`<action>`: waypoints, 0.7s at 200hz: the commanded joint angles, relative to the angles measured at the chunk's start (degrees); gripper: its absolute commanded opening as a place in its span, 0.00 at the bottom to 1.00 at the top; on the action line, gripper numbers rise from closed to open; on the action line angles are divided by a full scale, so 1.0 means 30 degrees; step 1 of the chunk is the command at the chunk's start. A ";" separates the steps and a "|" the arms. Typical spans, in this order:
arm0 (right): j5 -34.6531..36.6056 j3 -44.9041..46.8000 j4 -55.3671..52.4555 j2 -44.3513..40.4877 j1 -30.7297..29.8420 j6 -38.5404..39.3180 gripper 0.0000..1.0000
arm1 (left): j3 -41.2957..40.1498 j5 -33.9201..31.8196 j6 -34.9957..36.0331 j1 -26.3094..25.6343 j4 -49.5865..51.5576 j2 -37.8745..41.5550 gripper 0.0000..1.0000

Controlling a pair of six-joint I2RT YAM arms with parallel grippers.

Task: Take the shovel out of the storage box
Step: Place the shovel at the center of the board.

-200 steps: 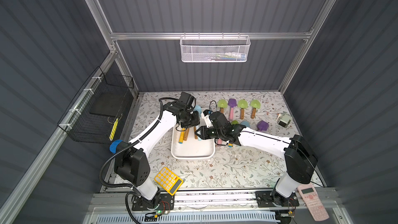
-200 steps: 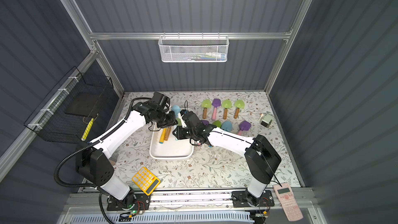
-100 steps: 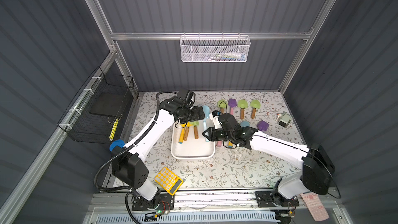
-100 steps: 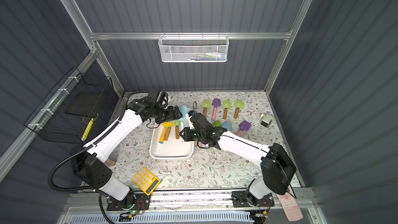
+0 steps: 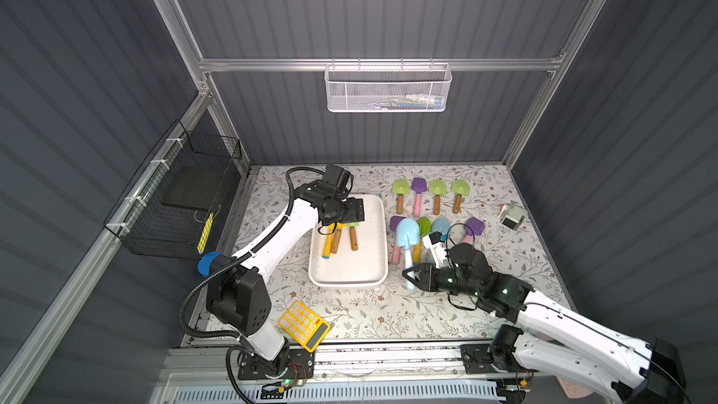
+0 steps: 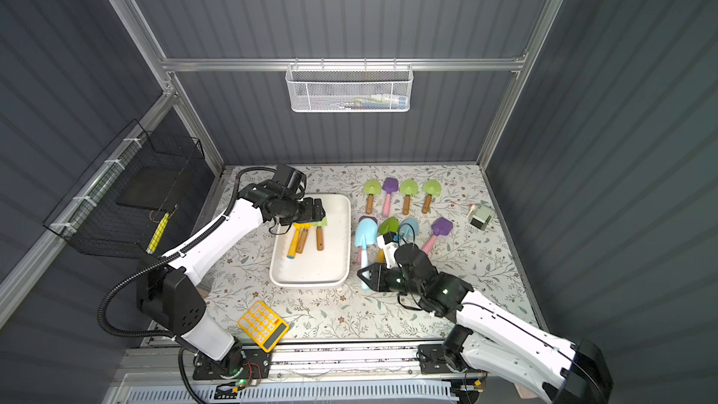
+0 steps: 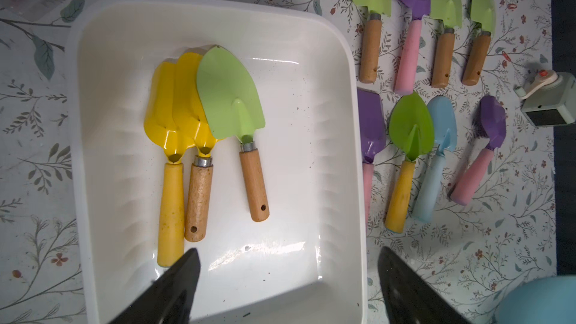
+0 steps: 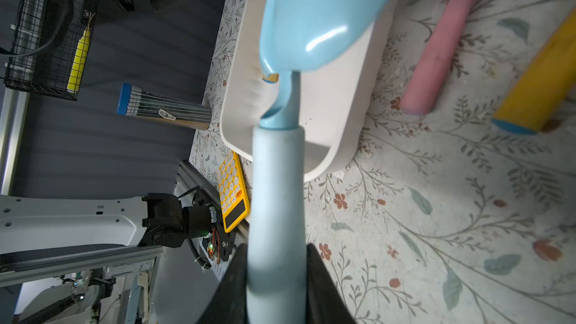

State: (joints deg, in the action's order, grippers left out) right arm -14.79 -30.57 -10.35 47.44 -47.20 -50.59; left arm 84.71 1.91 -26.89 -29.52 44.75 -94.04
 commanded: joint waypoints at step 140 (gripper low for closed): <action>-0.2065 0.7367 0.7064 0.0508 -0.2929 -0.6330 0.13 | -0.3579 -0.0106 0.0734 0.0150 -0.2025 0.0405 0.89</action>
State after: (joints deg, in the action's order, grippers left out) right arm -20.21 -8.67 0.80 44.88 -55.77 -68.25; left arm 75.33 1.26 -25.65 -29.52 39.38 -94.85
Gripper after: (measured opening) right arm 0.262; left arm 0.893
